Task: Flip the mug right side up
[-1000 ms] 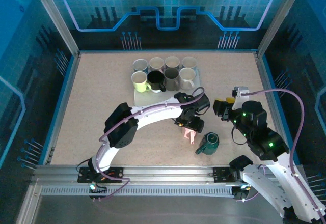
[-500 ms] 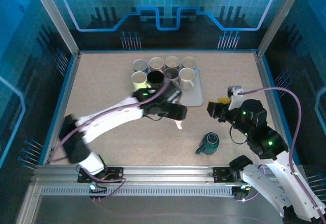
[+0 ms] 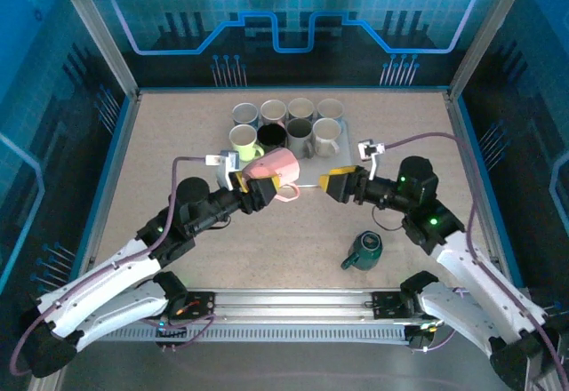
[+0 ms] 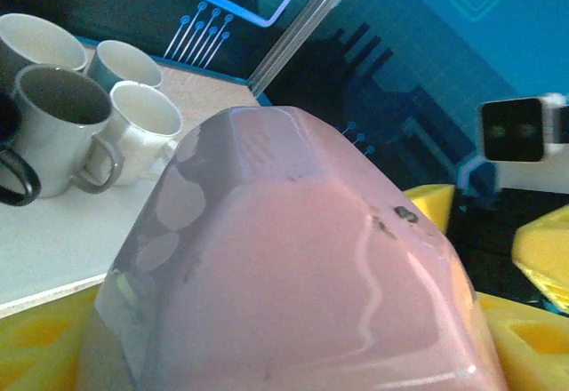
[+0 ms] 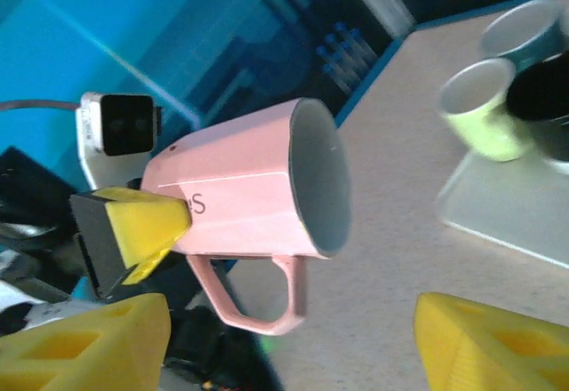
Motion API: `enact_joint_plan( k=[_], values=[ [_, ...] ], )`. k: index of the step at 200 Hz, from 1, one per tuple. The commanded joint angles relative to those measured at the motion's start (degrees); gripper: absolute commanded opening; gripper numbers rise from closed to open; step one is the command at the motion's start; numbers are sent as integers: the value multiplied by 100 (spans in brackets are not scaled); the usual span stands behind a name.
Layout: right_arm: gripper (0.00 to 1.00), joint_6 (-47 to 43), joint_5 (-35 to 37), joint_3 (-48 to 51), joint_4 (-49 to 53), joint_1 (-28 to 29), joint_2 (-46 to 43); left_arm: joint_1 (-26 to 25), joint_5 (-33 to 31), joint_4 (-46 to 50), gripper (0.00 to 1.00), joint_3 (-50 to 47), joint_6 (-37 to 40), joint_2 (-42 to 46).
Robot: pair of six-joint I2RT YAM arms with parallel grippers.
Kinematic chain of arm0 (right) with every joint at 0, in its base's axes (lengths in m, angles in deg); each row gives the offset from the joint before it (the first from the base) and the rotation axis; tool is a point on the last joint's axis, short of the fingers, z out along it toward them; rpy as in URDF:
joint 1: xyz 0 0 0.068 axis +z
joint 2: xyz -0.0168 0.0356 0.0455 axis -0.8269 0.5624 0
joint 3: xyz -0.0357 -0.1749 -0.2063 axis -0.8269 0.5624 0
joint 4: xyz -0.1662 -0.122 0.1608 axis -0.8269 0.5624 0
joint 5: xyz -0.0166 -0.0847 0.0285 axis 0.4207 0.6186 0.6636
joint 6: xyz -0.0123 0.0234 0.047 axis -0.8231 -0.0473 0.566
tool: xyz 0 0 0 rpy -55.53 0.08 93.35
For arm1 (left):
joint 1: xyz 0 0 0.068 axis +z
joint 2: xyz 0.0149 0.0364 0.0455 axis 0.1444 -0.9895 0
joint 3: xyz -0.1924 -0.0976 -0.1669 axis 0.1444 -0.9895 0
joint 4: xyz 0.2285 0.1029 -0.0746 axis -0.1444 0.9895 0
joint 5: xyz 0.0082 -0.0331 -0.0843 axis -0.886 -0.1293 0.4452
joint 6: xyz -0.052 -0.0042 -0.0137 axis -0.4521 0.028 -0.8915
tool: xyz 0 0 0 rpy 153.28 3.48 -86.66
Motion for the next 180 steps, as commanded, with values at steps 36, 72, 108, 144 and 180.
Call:
enact_joint_plan(
  k=[36, 72, 108, 144, 180],
  values=[
    [76, 2024, -1171, 384, -3237, 494, 876, -11, 663, -2670, 63, -223, -27, 214],
    [72, 2296, -1184, 330, -3739, 722, 1242, -13, 909, -2731, 64, -346, 59, 207],
    [57, 2796, -1095, 380, -4470, 819, 1617, -9, 1156, -2937, 64, -602, 193, 199],
    [36, 3284, -1116, 378, -5192, 948, 2044, -6, 1253, -3070, 64, -792, 264, 189],
    [12, 3271, -1075, 372, -5169, 1021, 2098, -8, 1245, -3069, 68, -1000, 382, 314]
  ],
)
